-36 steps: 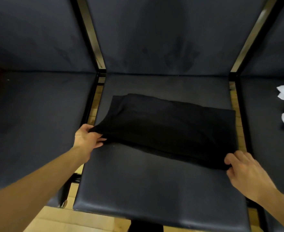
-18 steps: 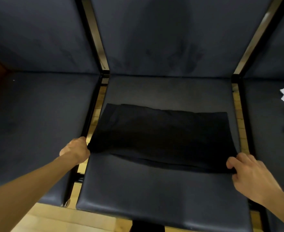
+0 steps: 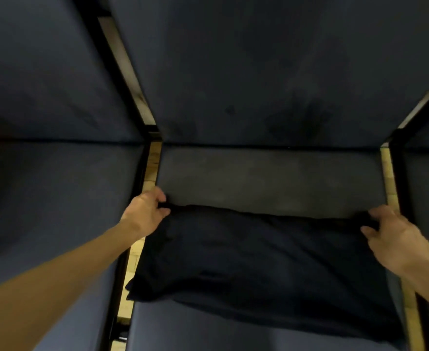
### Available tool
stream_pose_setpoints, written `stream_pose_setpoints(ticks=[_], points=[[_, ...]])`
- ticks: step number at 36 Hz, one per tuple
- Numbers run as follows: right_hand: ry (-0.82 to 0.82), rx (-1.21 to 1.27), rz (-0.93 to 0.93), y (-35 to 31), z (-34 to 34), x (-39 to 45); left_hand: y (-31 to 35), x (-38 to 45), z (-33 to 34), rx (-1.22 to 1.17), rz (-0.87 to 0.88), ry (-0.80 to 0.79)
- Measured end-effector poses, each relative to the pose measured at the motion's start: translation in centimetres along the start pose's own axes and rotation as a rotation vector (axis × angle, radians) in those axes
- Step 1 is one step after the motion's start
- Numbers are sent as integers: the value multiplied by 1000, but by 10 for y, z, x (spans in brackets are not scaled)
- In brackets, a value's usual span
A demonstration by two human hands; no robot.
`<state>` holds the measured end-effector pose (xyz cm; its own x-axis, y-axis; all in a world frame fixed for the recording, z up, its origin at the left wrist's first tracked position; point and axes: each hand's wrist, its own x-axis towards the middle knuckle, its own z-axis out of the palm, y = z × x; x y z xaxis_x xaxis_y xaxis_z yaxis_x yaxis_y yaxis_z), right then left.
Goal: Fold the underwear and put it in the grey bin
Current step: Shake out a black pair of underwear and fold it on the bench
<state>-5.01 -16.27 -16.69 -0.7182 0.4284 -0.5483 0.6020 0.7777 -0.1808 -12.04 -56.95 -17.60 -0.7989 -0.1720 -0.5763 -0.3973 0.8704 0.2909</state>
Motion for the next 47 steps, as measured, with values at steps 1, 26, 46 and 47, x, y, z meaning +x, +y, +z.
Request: stream_pose_setpoints(ticks=[1, 26, 46, 47], points=[[5, 52, 19, 5, -2, 6, 1, 8, -2, 0, -10, -10], [-154, -342, -585, -92, 14, 8, 84, -41, 79, 693, 716, -46], [-276, 354, 11, -90, 33, -22, 87, -39, 67, -124, -118, 51], [-273, 358, 25, -91, 36, -23, 89, -38, 67, -168, -157, 17]])
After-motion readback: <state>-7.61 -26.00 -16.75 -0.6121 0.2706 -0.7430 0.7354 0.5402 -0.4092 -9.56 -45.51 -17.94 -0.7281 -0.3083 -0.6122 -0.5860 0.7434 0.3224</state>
